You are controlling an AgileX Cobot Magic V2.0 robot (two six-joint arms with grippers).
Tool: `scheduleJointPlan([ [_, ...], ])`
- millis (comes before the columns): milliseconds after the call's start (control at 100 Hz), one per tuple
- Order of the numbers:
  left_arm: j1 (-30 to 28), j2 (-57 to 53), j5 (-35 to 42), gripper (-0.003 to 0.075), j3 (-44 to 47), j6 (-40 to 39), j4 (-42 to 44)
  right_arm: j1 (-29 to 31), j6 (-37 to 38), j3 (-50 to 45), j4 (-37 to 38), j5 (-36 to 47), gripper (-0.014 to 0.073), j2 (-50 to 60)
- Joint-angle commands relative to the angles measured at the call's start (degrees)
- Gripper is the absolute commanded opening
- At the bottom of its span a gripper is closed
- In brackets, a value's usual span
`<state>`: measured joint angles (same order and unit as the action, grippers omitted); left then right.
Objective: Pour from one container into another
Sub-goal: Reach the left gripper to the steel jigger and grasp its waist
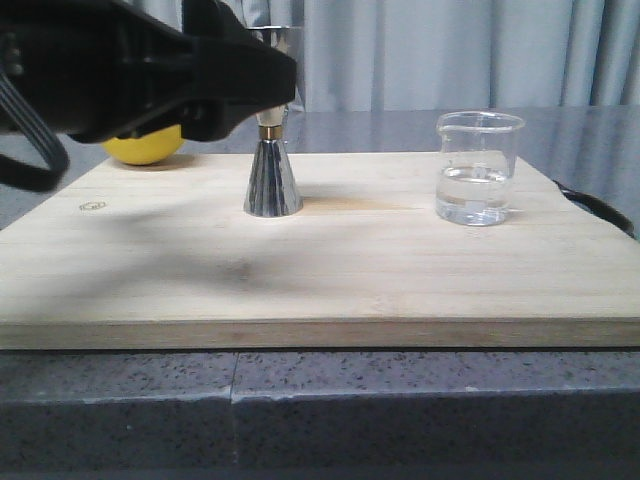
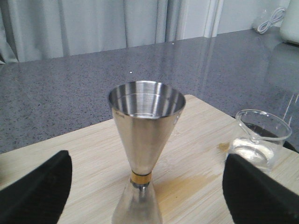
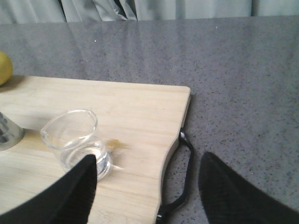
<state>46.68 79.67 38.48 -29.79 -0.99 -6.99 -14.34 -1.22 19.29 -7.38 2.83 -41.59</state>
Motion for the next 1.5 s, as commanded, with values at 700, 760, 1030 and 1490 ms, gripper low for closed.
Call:
scheduleJointPlan([
  [700,0.4,14.0,15.8,0.0603,-7.4,-2.4,0.6,-0.1,-0.6,1.5,0.7,12.5,0.0426,-6.6],
  [760,0.4,14.0,15.8,0.0584,-7.4,-2.4,0.6,-0.1,-0.6,1.5,0.7,12.5,0.0426,-6.6],
  [1030,0.4,14.0,15.8,0.039,-7.4,-2.3,0.6,-0.1,-0.6,1.5,0.7,12.6,0.0426,-6.6],
  [1490,0.4,14.0,16.1,0.0081,-7.2,-2.3,0.6,-0.1,-0.6,1.5,0.7,12.8,0.0426,-6.6],
])
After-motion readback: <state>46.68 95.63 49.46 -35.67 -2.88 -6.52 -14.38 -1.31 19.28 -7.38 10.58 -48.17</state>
